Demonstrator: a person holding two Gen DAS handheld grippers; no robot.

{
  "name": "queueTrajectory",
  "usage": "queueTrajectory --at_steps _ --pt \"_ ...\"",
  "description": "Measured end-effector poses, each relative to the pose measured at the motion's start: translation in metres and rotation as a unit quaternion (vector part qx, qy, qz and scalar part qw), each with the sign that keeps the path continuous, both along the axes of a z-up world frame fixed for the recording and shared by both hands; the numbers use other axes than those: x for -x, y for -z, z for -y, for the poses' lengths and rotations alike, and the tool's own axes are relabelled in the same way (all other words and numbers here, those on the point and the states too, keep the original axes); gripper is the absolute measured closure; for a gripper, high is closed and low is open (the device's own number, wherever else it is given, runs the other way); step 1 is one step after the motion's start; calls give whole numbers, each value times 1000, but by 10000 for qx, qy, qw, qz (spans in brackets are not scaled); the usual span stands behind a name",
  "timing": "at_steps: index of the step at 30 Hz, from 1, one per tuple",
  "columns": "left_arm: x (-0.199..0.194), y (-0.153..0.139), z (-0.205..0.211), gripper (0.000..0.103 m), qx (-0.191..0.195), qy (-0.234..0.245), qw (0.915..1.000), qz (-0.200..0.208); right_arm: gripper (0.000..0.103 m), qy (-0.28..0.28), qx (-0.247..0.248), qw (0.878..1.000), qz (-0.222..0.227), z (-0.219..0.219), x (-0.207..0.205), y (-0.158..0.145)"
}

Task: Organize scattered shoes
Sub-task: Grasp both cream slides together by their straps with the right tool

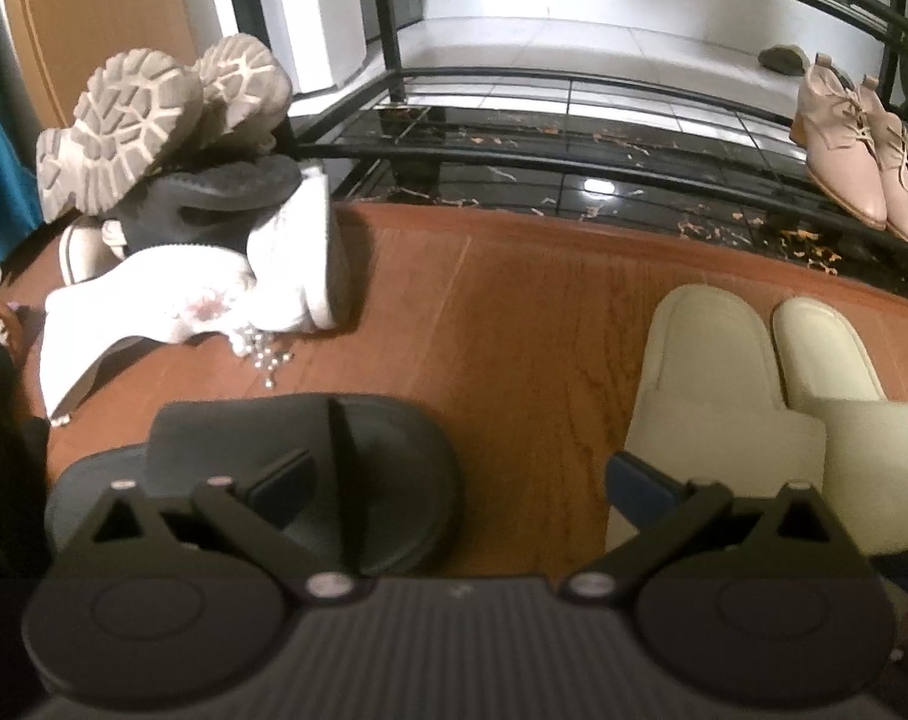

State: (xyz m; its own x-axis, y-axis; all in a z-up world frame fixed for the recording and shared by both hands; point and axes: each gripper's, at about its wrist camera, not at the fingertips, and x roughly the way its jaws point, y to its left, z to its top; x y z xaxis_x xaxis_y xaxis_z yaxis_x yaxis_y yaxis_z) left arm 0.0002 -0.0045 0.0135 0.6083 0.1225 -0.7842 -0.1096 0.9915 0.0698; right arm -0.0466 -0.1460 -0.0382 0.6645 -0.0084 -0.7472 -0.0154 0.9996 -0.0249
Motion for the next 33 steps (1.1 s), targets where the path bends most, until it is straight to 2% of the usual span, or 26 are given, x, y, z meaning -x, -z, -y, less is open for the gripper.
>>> queueTrajectory --at_steps 4,8,9,10,11,14,22,28,33 --pt "-3 3 -5 1 146 -103 9998 -63 0 -93 -34 9991 409 -2 -1 9" --pt "-5 5 -9 1 191 -167 9996 -90 0 -107 -90 9980 615 0 -7 12" --pt "-5 5 -9 1 189 -178 9996 -103 3 -144 -108 9976 666 1 -8 12" --pt "-5 6 -9 1 189 -187 9996 -117 19 -226 -121 9970 729 2 -9 11" --pt "-6 7 -10 1 194 -197 9995 -133 45 -346 -113 9962 792 1 -10 8" --pt "-8 10 -11 1 254 -231 9992 -191 69 -560 134 9934 993 -1 -14 1" --pt "-4 5 -14 1 275 -344 9990 -46 78 -478 79 9893 1378 14 -15 -21" --pt "8 -21 -24 1 172 -723 9944 749 79 -700 -87 9862 1498 17 2 -45" --pt "6 -22 -33 1 155 -951 9928 712 79 -690 -260 9789 1905 23 15 -73"
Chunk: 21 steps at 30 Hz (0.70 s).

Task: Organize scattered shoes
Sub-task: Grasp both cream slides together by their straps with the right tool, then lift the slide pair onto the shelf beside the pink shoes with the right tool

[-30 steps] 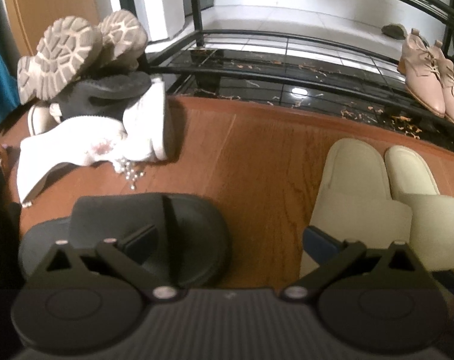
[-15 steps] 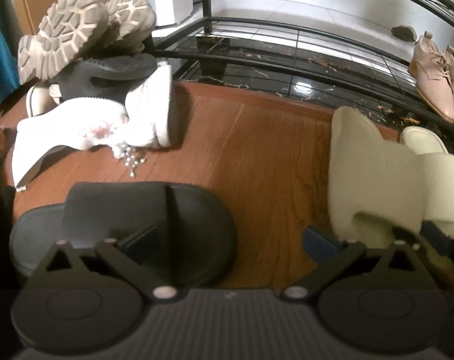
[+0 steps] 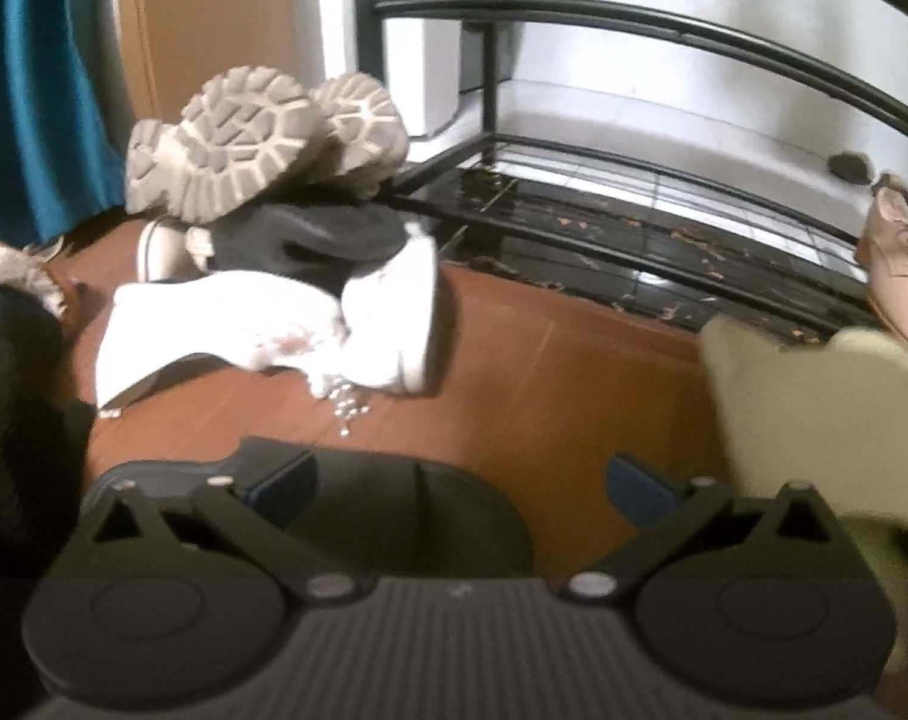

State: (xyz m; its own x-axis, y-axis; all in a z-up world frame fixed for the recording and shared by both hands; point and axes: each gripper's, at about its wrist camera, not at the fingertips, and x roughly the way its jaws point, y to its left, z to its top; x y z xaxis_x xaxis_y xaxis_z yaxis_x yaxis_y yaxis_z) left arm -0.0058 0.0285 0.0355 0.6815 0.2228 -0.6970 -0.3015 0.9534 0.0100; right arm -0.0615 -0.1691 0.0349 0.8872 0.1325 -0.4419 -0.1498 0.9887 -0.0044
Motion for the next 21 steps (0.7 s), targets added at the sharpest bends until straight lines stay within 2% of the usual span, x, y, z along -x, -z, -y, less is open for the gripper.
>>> queueTrajectory --at_steps 5,8,18,21 --pt "1 -2 -5 1 149 -44 9999 52 79 100 -32 9985 534 9 -17 -18" --pt "2 0 -5 1 181 26 9998 77 79 124 -97 9981 593 10 -46 -17" --pt "-5 15 14 1 -145 341 9993 -56 79 511 -81 9965 663 9 -210 13" --pt "-12 23 20 1 -179 431 9988 -154 79 449 97 9969 639 11 -254 28"
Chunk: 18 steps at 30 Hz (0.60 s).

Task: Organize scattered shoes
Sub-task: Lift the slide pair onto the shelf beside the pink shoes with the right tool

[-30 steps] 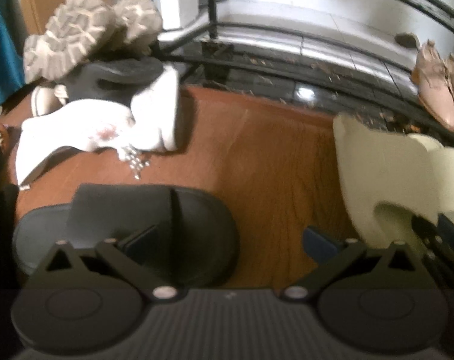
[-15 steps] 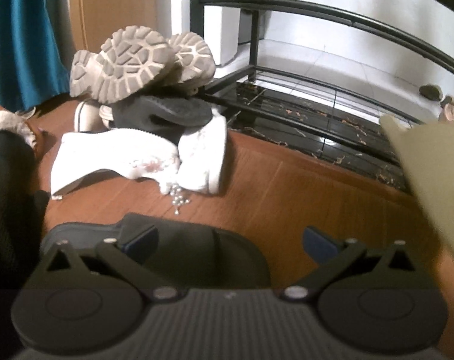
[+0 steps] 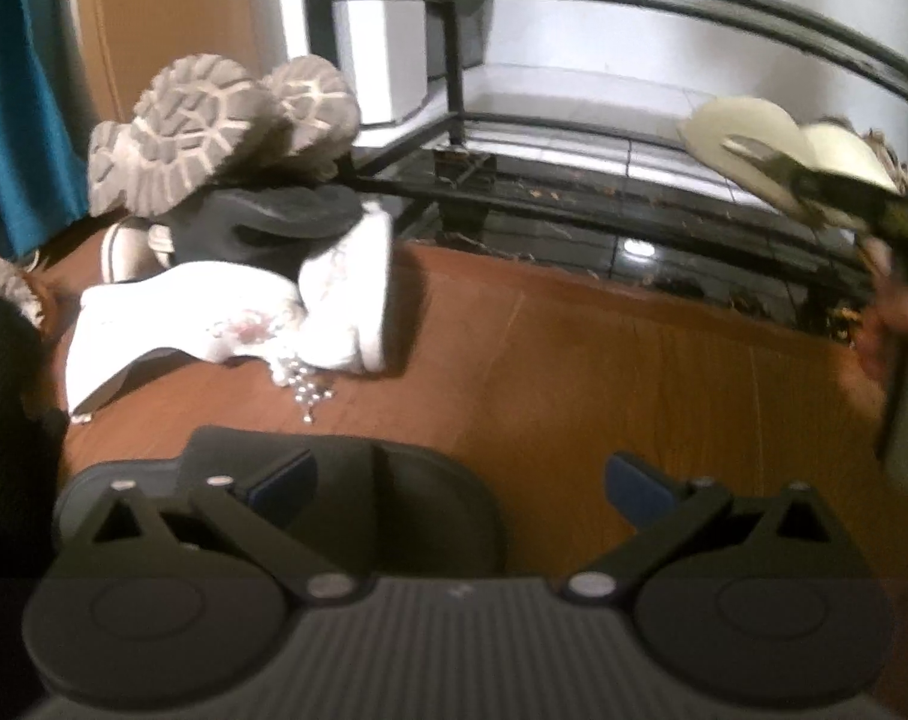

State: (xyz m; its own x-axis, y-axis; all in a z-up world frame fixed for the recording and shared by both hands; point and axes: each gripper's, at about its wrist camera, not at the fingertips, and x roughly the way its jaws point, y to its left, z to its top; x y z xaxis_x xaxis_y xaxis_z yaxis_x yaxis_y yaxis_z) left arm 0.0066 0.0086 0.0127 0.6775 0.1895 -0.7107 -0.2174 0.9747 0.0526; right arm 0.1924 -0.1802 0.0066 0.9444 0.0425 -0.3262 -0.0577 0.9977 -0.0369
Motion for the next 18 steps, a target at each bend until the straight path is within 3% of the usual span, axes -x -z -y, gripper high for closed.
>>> queueTrajectory --at_steps 7,11,12,14,17,18 --pt "-14 10 8 1 -16 178 9998 -38 76 267 -154 9994 -159 17 -54 31" --pt "-16 13 7 1 46 200 9998 -85 73 275 -218 9990 -273 25 -50 55" --pt "-16 14 6 1 72 198 9997 -91 69 279 -257 9991 -211 26 -46 59" --pt "-16 14 6 1 77 192 9997 -106 43 324 -320 9988 -175 26 -40 62" --pt "-15 13 5 1 102 161 9998 -115 21 394 -293 9986 -212 23 -34 60" --pt "-15 12 4 1 112 159 9998 -104 20 401 -205 9988 -190 21 -30 58"
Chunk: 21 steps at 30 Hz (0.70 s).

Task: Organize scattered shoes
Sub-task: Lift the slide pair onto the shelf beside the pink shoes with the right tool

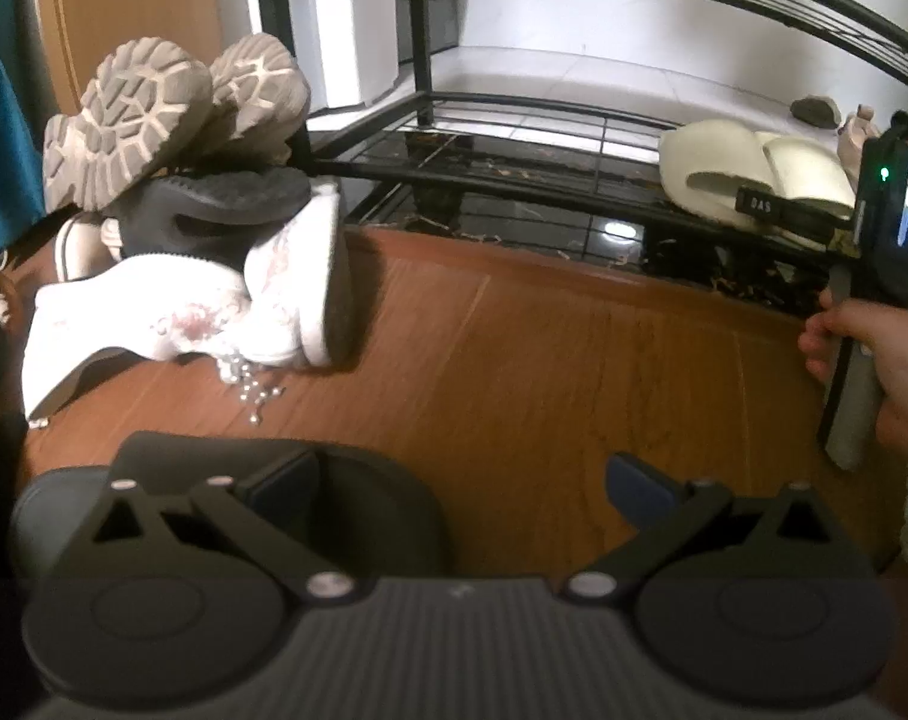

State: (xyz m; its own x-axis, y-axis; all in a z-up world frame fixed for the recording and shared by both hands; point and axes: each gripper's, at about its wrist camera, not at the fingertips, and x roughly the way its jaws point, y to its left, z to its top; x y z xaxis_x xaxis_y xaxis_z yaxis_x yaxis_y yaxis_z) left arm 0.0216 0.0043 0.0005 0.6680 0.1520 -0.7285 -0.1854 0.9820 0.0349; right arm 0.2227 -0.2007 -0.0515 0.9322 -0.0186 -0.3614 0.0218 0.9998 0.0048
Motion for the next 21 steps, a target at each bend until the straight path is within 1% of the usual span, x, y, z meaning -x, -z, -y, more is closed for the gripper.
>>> queueTrajectory --at_steps 4,9,13,15,18,19,21 --pt "1 -5 2 1 -64 58 9999 98 17 -43 78 10000 17 -5 17 -10" --pt "5 -10 9 1 -187 163 9996 113 17 150 -292 9994 -114 5 46 -30" --pt "7 -15 10 1 -168 232 9996 79 16 209 -436 9987 -127 15 86 -49" --pt "8 -17 11 1 -108 277 9996 41 15 207 -492 9985 -80 21 116 -64" --pt "10 -21 13 1 -7 352 9994 -43 10 295 -537 9981 20 31 161 -86" --pt "11 -22 14 1 57 404 9991 -112 7 338 -567 9978 27 35 172 -91" --pt "13 -23 17 1 181 501 9983 -241 4 461 -770 9959 -77 44 196 -99"
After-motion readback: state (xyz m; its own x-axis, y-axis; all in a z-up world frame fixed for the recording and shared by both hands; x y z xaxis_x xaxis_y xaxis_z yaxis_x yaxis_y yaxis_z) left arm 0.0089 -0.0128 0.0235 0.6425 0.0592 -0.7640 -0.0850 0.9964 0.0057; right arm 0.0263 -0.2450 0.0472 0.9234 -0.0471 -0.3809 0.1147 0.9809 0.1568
